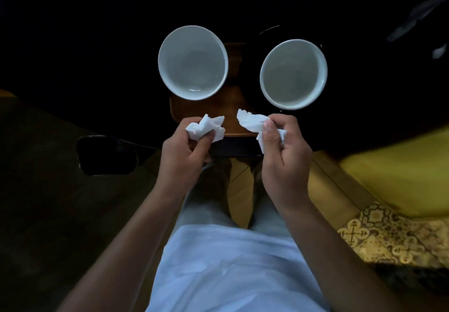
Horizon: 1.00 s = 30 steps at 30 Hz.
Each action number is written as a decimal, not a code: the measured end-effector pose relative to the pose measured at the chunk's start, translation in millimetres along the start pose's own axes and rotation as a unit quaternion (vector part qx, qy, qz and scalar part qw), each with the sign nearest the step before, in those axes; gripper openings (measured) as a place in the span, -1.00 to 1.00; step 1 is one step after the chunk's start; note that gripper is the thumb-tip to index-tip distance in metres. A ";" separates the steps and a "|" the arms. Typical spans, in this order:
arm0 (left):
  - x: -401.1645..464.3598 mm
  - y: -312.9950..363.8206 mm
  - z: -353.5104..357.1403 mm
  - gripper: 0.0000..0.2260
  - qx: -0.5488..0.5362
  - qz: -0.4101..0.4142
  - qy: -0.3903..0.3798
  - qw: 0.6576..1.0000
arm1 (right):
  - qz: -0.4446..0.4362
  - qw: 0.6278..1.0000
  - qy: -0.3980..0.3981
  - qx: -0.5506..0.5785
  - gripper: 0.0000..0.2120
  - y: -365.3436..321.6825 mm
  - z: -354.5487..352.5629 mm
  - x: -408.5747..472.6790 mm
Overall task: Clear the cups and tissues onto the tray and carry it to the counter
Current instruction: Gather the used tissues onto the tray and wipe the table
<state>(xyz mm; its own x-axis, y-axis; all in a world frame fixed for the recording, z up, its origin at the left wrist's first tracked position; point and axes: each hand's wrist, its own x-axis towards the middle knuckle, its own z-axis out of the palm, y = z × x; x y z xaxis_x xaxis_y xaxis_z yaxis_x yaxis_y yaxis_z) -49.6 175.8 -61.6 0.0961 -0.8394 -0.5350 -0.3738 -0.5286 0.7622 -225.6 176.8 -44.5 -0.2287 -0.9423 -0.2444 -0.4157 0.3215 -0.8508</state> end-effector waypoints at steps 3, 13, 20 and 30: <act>17.2 0.0 -8.5 -0.84 0.045 0.023 -0.007 0.999 | 0.001 0.999 0.034 -0.018 -0.88 4.8 18.4 -4.5; 40.6 -0.9 -11.4 -0.76 0.042 0.031 -0.023 0.998 | 0.083 0.994 0.056 0.033 -0.75 -7.7 60.9 -6.7; 41.6 -6.0 -23.0 -0.62 -0.025 0.004 -0.090 0.996 | 0.146 0.981 0.020 0.124 -0.55 -18.5 78.0 -3.6; 36.2 -7.0 -28.3 -0.77 -0.114 -0.055 -0.100 0.987 | 0.080 0.994 0.074 0.008 -0.67 -1.0 88.6 4.3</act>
<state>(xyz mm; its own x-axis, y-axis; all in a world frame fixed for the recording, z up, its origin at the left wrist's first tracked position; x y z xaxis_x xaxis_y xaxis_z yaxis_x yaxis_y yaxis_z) -17.4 145.5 -75.9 -0.0676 -0.7462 -0.6623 -0.1521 -0.6484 0.7460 -148.1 164.1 -86.0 -0.4178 -0.8553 -0.3065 -0.3501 0.4628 -0.8144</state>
